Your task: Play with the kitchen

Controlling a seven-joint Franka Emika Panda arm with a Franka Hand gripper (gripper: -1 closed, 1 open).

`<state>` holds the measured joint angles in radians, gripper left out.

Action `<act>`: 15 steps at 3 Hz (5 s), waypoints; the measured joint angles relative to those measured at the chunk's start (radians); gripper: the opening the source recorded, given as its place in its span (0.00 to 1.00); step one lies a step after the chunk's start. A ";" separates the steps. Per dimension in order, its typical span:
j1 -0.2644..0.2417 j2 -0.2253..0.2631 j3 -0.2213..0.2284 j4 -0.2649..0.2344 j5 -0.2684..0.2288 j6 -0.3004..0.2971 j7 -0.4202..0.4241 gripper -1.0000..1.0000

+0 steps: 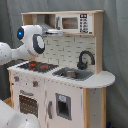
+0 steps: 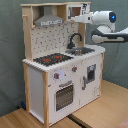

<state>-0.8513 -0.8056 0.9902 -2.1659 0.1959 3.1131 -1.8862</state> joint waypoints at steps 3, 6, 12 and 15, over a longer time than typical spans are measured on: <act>-0.137 0.139 0.124 0.155 -0.002 0.020 -0.083 1.00; -0.286 0.160 0.254 0.280 -0.001 0.013 -0.081 1.00; 0.113 0.161 -0.044 0.045 0.001 0.092 -0.081 0.00; 0.280 0.105 -0.185 -0.079 0.001 0.132 -0.081 0.00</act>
<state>-0.5709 -0.7004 0.8052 -2.2452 0.1969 3.2451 -1.9676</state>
